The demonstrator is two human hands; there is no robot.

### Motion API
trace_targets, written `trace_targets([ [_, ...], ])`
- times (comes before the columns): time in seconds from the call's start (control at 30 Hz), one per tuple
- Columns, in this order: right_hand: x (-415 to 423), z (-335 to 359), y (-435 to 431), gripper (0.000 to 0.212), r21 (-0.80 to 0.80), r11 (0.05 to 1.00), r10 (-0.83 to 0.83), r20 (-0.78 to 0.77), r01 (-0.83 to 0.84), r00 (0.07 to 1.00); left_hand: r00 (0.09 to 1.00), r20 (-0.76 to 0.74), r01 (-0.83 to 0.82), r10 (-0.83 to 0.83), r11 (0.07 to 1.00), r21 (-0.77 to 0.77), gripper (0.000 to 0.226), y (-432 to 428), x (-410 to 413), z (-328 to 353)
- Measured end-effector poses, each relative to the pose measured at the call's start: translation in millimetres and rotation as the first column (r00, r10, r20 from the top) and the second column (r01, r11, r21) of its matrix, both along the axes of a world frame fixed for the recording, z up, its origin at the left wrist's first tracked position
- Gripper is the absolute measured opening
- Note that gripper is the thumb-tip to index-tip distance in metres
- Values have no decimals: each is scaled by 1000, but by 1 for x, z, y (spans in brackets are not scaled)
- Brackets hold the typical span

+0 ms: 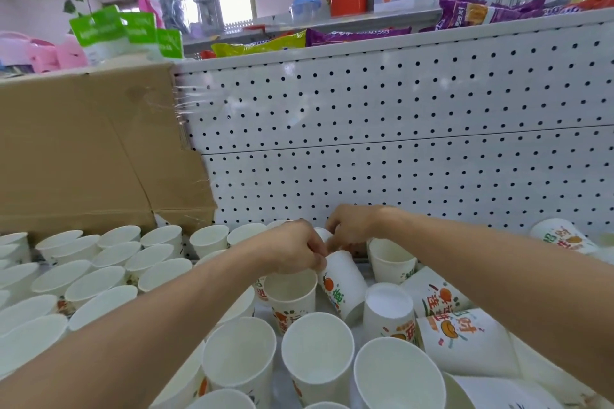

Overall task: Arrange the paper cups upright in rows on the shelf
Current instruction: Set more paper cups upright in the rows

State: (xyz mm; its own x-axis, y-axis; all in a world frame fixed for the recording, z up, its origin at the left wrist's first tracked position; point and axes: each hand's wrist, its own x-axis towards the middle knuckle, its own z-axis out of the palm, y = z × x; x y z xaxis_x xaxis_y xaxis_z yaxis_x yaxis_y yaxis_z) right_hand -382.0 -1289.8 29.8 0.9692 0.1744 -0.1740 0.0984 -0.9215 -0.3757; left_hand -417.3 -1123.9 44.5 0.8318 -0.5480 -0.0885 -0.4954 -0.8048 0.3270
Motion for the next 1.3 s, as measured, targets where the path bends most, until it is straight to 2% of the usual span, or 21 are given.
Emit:
trace_targets([
  [0.1, -3, 10, -6, 12, 58, 998, -6, 110, 0, 994, 1000, 4, 20, -19, 997, -72, 15, 2, 0, 3],
  [0.2, -13, 21, -18, 12, 41, 999, -9, 249, -2, 969, 997, 71, 52, -40, 983, -174, 10, 6, -1, 9],
  [0.27, -20, 25, -25, 17, 11, 1000, 1, 279, -5, 960, 991, 107, 100, -79, 973, -207, 13, 8, -3, 12],
  [0.4, -24, 20, -23, 32, 68, 997, 7, 181, -20, 983, 975, 128, 194, -179, 975, -109, 11, 8, -13, 13],
  [0.53, -11, 7, -5, 35, 84, 996, 16, 131, -27, 991, 961, 178, 222, -211, 974, -43, 11, 7, -15, 11],
  [0.7, -9, 5, 6, 42, -167, 974, -109, 230, 150, 967, 959, 199, 218, -202, 974, -61, 11, 10, -16, 6],
  [0.77, -7, 2, 7, 40, -136, 980, -124, 158, 146, 980, 960, 211, 206, -186, 976, -77, 11, 11, -17, 5],
  [0.87, -4, -4, 5, 39, 43, 995, -94, 98, 90, 991, 957, 229, 202, -180, 976, -75, 12, 12, -18, 4],
  [0.97, -9, 2, -3, 34, 101, 994, -52, 192, 33, 980, 945, 273, 205, -179, 976, -70, 14, 12, -20, 5],
  [1.07, -23, 15, -15, 15, -133, 991, 53, 325, -10, 944, 884, 428, 195, -190, 980, 32, 17, 8, -20, 2],
  [1.13, -32, 20, -21, 11, -325, 945, 159, 354, -38, 922, 811, 534, 192, -238, 971, 142, 18, 3, -19, -1],
  [1.3, -42, 19, -33, 12, -513, 856, 296, 381, -67, 876, 705, 607, 202, -366, 924, 323, 14, -11, -18, -2],
])
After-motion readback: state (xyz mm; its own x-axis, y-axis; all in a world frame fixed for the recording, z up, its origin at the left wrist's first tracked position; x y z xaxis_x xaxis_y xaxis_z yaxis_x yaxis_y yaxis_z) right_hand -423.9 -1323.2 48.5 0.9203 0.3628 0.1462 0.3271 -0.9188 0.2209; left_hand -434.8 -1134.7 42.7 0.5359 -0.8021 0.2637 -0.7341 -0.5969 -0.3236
